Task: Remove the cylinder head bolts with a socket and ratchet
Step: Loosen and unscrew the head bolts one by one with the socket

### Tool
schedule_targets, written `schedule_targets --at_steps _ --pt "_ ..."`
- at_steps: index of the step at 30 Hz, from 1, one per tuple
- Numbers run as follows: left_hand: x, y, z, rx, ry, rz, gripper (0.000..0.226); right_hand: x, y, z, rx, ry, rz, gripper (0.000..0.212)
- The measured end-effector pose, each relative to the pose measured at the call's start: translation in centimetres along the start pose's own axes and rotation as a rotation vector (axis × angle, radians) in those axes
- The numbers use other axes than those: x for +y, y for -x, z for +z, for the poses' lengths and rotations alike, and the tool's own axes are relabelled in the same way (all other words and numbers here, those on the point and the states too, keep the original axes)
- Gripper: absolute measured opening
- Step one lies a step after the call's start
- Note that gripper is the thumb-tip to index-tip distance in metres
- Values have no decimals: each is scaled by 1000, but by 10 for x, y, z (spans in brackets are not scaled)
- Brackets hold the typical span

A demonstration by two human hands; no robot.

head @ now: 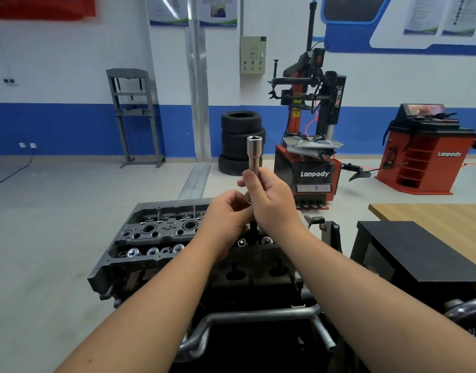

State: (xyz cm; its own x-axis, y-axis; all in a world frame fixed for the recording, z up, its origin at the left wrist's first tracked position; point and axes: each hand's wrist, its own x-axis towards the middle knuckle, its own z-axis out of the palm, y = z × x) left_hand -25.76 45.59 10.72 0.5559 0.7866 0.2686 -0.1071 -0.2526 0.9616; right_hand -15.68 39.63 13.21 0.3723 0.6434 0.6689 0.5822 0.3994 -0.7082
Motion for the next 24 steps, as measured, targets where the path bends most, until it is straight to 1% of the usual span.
schedule_targets --at_steps 2,3,4,5,7,9,11,12,16,17,18,20,24 --pt "1 0 1 -23 1 3 16 4 4 2 5 34 -9 10" --pt "2 1 1 -40 10 8 21 7 5 2 20 47 2 9" --pt "3 1 2 -51 16 11 26 9 6 2 47 55 17 14" --pt "3 2 2 -51 14 14 26 11 6 1 72 58 29 19" --pt "4 2 0 -49 12 11 20 13 7 -1 93 70 20 21" --pt "4 3 -1 -74 26 3 17 14 8 -2 82 80 1 16" --pt "6 3 -1 -105 31 -9 18 16 10 -1 61 102 -4 9" --pt "6 4 0 -112 21 -12 18 17 12 -1 55 107 -8 9" --pt "3 3 0 -42 -22 -1 14 15 13 0 30 122 -36 9" --pt "2 3 0 -17 -16 -1 12 15 12 1 17 106 -17 7" --pt "1 2 0 8 -16 -2 13 15 12 1 4 75 21 8" --pt "1 1 1 50 -62 -6 17 16 10 1 -12 24 95 19" --pt "1 1 2 35 -96 8 20 18 11 -1 9 61 109 19"
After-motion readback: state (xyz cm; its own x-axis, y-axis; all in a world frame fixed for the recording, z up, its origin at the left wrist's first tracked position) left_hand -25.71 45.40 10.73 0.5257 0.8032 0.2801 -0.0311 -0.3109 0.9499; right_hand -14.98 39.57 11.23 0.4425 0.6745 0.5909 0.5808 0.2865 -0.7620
